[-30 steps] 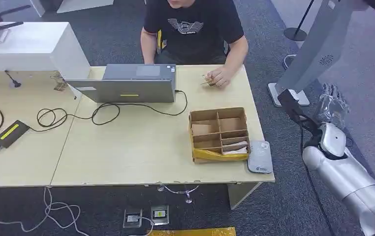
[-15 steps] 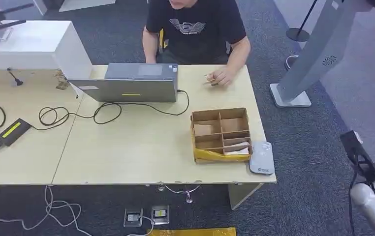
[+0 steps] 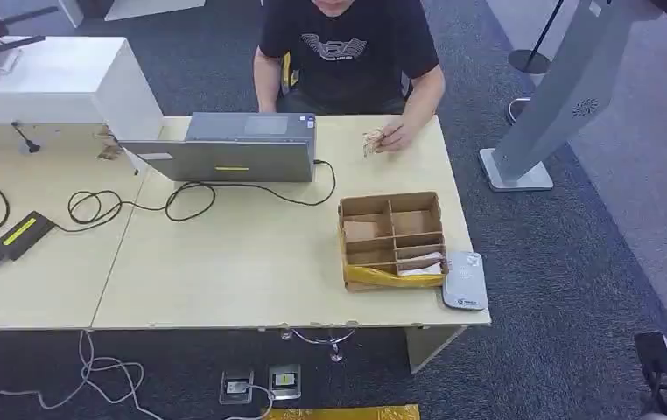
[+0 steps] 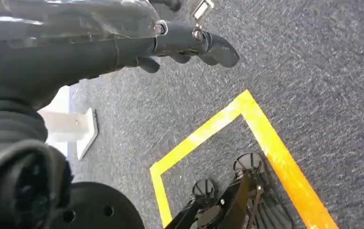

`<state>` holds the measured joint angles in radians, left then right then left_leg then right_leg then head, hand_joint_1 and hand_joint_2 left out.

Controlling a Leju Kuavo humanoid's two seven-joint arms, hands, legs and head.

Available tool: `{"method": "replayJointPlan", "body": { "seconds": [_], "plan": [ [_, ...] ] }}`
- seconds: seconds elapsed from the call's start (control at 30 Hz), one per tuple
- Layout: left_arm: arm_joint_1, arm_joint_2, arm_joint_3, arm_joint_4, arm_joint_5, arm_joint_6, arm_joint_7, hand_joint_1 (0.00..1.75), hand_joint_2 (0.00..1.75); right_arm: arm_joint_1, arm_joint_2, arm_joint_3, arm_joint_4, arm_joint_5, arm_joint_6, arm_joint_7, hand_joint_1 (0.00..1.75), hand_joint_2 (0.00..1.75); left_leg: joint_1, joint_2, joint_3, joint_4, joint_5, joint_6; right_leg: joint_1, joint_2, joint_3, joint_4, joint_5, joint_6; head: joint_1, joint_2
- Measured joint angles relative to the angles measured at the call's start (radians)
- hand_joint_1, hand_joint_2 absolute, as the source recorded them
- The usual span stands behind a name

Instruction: Pass the card to the sensor for recognition and then transmit it.

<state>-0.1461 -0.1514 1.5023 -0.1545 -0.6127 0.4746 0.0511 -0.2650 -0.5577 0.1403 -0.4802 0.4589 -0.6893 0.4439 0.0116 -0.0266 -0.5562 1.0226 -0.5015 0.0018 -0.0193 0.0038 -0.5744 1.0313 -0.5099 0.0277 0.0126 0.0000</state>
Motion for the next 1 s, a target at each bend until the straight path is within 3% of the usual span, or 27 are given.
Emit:
{"method": "replayJointPlan", "body": {
  "seconds": [0.1,0.13,0.3,0.43,0.5,0.6,0.67,0.73,1.0],
  "plan": [
    [-0.001,0.000,0.001,0.000,-0.019,0.006,-0.009,0.00,0.00,0.021,0.043,-0.087,0.055,-0.029,0.000,-0.087,0.00,1.75,0.001,0.003,0.002,0.000,-0.001,-0.001,0.001,0.004,0.000,0.000,0.000,0.000,0.001,0.000],
    [-0.001,0.000,0.001,0.000,-0.026,0.005,-0.010,0.00,0.00,0.033,0.063,-0.126,0.075,-0.048,0.000,-0.119,0.00,0.00,0.001,0.003,0.002,0.000,-0.001,-0.001,0.001,0.003,0.001,0.000,0.000,0.000,0.001,0.000],
    [0.001,0.002,0.002,0.000,-0.095,-0.022,-0.010,0.00,0.00,0.099,0.164,-0.306,0.164,-0.255,0.016,-0.298,0.00,0.00,0.002,0.002,0.002,0.000,-0.001,-0.002,0.002,0.003,0.001,0.000,-0.001,-0.001,0.000,0.000],
    [0.002,0.004,-0.018,0.000,-0.215,-0.037,-0.010,0.00,0.00,0.138,0.256,-0.456,0.221,-0.401,0.191,-0.318,0.00,0.00,0.003,0.004,0.002,-0.001,-0.002,-0.003,0.003,0.004,0.001,0.000,-0.001,-0.002,0.001,0.000],
    [0.002,0.007,-0.026,0.000,-0.235,-0.036,-0.010,0.00,0.00,0.148,0.308,-0.515,0.237,-0.430,0.225,-0.343,0.00,0.00,0.003,0.006,0.002,-0.001,-0.002,-0.003,0.003,0.006,0.000,0.001,-0.001,-0.002,0.000,0.000],
    [0.004,0.010,-0.046,0.000,-0.303,-0.004,-0.009,0.00,0.00,0.152,0.376,-0.593,0.260,-0.429,0.207,-0.389,0.00,0.00,0.003,0.006,0.003,-0.001,-0.002,-0.003,0.004,0.006,0.001,0.001,-0.002,-0.002,0.001,0.000],
    [0.006,0.011,-0.069,0.000,-0.338,0.084,-0.009,0.00,0.00,0.155,0.414,-0.626,0.270,-0.405,0.173,-0.410,0.00,0.00,0.003,0.006,0.003,-0.001,-0.002,-0.003,0.003,0.007,0.001,0.001,-0.002,-0.002,0.001,0.000],
    [0.005,0.003,-0.071,0.000,-0.296,0.178,-0.023,0.00,0.00,0.156,0.444,-0.648,0.278,-0.386,0.130,-0.428,0.00,0.00,0.003,0.007,0.003,-0.001,-0.002,-0.003,0.003,0.008,0.001,0.001,-0.002,-0.002,0.001,0.000],
    [0.003,-0.001,-0.071,0.000,-0.228,0.151,0.003,0.00,0.00,0.158,0.512,-0.713,0.294,-0.358,0.104,-0.479,0.00,0.00,0.003,0.007,0.003,-0.001,-0.002,-0.003,0.003,0.008,0.001,0.001,-0.001,-0.002,0.001,0.000]
  ]
}}
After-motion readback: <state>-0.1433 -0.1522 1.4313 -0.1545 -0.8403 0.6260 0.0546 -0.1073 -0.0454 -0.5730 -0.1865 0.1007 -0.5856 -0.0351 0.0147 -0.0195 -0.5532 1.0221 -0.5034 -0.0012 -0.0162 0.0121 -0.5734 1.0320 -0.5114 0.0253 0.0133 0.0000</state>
